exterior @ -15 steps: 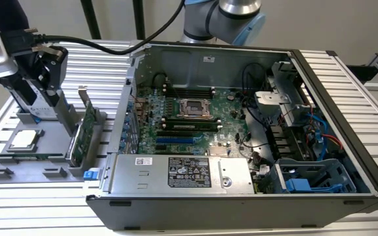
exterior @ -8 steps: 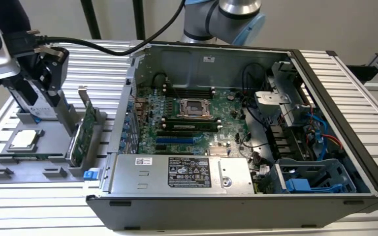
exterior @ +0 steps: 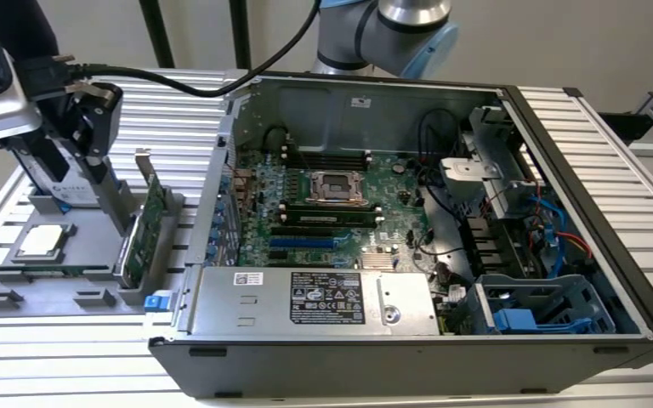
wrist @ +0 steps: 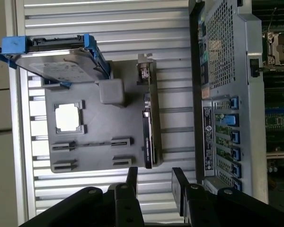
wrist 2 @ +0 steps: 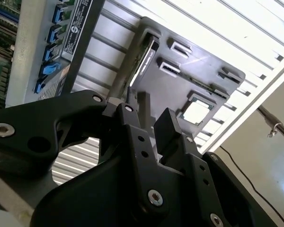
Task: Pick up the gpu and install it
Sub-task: 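Pick up the gpu and move the gpu toward the slot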
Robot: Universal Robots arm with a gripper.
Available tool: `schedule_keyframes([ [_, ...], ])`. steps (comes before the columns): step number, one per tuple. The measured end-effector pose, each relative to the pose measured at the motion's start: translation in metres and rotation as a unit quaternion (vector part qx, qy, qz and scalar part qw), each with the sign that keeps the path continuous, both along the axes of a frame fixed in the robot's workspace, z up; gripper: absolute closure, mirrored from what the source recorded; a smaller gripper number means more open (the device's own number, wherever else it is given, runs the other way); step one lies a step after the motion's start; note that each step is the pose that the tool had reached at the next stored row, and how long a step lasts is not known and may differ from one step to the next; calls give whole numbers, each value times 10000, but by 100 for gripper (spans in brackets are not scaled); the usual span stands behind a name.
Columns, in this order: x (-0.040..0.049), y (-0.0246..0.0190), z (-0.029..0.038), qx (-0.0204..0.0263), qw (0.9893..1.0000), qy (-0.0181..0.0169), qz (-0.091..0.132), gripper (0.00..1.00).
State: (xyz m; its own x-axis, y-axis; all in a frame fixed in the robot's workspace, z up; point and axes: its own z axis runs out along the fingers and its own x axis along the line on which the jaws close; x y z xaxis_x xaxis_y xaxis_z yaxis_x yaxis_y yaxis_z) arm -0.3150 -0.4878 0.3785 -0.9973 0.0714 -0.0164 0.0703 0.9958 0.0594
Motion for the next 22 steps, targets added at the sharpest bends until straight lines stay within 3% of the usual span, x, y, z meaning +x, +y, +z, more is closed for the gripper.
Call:
schedule_keyframes([
  [22, 0, 102, -84, 0, 10000, 0, 0, 0],
])
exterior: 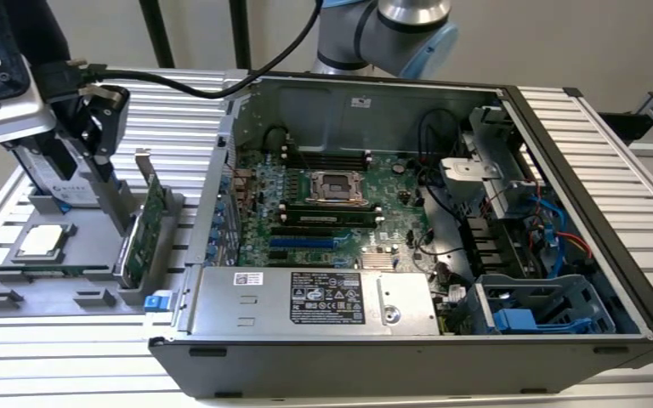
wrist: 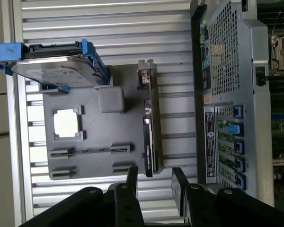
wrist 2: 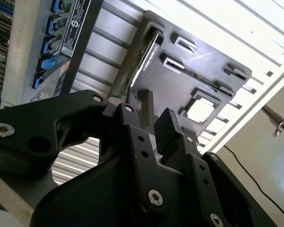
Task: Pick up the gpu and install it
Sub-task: 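Pick up the gpu and move the gpu toward the slot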
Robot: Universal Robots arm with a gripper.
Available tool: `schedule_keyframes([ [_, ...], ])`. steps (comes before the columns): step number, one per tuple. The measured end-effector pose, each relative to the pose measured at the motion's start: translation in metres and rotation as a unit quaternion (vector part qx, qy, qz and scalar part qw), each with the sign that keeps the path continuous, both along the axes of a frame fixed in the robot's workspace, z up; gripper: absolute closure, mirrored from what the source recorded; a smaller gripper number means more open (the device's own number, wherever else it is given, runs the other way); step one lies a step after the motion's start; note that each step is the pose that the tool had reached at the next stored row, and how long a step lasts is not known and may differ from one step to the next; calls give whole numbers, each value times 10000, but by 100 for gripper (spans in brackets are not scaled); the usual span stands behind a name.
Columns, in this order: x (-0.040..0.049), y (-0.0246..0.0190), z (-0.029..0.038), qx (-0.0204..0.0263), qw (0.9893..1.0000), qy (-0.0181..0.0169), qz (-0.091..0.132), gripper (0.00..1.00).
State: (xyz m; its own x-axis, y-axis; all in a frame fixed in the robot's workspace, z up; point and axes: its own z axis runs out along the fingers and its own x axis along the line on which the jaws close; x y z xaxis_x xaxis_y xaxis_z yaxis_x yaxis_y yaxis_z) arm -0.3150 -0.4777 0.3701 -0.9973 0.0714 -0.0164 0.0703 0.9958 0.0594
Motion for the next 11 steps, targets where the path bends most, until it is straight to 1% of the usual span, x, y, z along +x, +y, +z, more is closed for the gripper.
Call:
schedule_keyframes([
  [7, 1, 11, -17, -1, 10000, 1, 1, 0],
  [11, 0, 15, -39, 0, 10000, 0, 0, 0],
])
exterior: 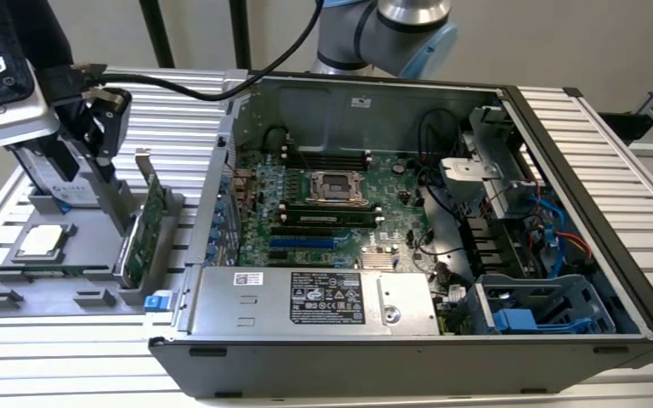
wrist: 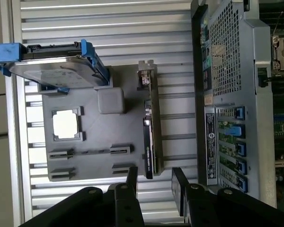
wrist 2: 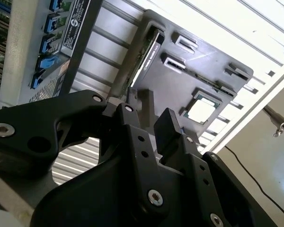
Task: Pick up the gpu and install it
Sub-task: 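Pick up the gpu and move the gpu toward the slot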
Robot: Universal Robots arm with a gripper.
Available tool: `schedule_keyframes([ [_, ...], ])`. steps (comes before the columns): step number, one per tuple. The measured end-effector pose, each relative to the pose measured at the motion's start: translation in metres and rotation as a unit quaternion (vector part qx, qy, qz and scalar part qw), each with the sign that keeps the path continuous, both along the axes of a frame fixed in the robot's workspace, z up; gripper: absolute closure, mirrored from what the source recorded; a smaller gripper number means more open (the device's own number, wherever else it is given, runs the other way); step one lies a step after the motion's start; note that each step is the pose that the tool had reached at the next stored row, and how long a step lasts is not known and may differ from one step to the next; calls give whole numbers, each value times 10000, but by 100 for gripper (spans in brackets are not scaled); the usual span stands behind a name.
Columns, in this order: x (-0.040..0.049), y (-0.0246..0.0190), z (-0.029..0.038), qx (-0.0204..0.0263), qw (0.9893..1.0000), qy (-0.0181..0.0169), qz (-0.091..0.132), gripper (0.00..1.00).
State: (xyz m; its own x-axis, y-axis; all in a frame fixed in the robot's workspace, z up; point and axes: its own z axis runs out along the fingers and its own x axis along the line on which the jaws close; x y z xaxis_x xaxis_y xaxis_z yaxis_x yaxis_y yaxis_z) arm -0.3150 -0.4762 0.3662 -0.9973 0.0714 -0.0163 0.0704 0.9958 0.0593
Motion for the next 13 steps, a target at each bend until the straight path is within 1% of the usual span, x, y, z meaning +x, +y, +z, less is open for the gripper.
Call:
schedule_keyframes([
  [13, 0, 26, -101, 1, 10000, -1, 0, 0],
])
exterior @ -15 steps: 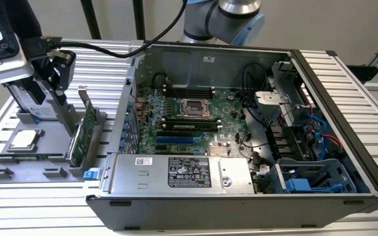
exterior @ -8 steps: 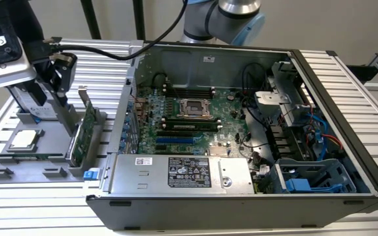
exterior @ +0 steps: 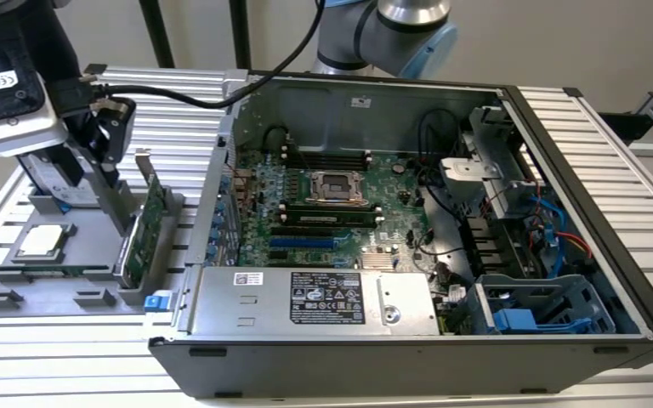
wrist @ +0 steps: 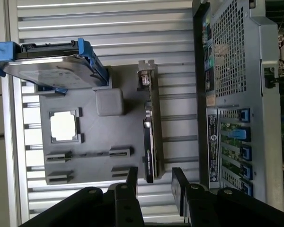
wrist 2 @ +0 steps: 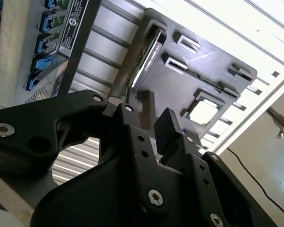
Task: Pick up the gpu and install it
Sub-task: 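Pick up the gpu and move the gpu toward the slot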
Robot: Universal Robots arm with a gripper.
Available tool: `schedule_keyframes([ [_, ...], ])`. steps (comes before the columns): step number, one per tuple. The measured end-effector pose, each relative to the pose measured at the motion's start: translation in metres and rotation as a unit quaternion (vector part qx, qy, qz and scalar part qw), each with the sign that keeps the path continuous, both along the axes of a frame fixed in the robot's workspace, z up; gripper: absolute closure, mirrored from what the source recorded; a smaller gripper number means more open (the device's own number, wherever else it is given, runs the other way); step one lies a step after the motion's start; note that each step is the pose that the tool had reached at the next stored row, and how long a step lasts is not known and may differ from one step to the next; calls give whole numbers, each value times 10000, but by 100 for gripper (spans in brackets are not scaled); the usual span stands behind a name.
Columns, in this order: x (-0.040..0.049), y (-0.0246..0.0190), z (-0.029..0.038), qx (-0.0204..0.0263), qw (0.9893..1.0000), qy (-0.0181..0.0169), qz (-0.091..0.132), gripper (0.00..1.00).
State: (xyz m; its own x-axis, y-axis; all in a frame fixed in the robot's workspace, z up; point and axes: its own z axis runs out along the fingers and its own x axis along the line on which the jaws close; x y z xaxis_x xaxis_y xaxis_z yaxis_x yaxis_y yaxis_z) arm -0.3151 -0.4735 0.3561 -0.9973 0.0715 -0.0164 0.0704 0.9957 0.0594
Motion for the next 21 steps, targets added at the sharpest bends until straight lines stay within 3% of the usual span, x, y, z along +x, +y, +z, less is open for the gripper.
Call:
schedule_keyframes([
  [12, 1, 12, -23, -1, 10000, 0, 1, 0],
  [21, 3, 12, -97, -1, 10000, 0, 0, 0],
])
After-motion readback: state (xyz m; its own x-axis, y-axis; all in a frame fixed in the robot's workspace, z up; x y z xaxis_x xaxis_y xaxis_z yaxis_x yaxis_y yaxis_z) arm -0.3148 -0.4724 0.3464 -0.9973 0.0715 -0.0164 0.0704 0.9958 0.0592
